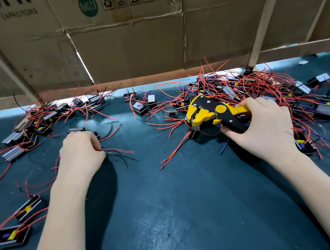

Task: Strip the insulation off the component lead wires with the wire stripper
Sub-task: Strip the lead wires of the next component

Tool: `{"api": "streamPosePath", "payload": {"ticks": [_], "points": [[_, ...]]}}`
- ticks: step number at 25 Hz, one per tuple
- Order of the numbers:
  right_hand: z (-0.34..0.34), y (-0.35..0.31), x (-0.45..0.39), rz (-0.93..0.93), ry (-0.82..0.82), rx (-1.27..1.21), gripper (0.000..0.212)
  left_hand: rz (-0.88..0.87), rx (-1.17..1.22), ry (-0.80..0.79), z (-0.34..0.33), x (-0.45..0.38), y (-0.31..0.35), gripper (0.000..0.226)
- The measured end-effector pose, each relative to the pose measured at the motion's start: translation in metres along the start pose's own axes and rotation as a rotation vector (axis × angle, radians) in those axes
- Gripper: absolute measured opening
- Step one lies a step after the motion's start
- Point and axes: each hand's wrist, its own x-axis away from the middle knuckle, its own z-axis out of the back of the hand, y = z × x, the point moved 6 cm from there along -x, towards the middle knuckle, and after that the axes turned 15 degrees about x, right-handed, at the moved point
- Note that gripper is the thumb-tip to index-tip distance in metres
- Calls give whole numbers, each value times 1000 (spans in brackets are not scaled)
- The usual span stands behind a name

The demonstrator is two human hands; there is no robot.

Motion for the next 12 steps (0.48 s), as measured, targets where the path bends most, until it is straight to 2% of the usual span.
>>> {"api": "streamPosePath", "payload": {"ticks": [3, 5, 6, 10, 12], "points": [[-1, 0, 0, 4, -4, 4, 57, -118, 136, 12, -9, 2, 16, 18], [-1, 0, -1, 8, -5, 6, 57, -137, 220, 19, -13, 4, 21, 14], [-1, 0, -1, 9, -8, 3, 57, -137, 187, 23, -14, 4, 19, 14], [-4, 1, -1, 8, -27, 6, 57, -36, -77, -43, -20, 6, 7, 40], [-4, 1, -1, 14, -35, 2, 57, -70, -42, -35, -19, 7, 11, 33]]}}
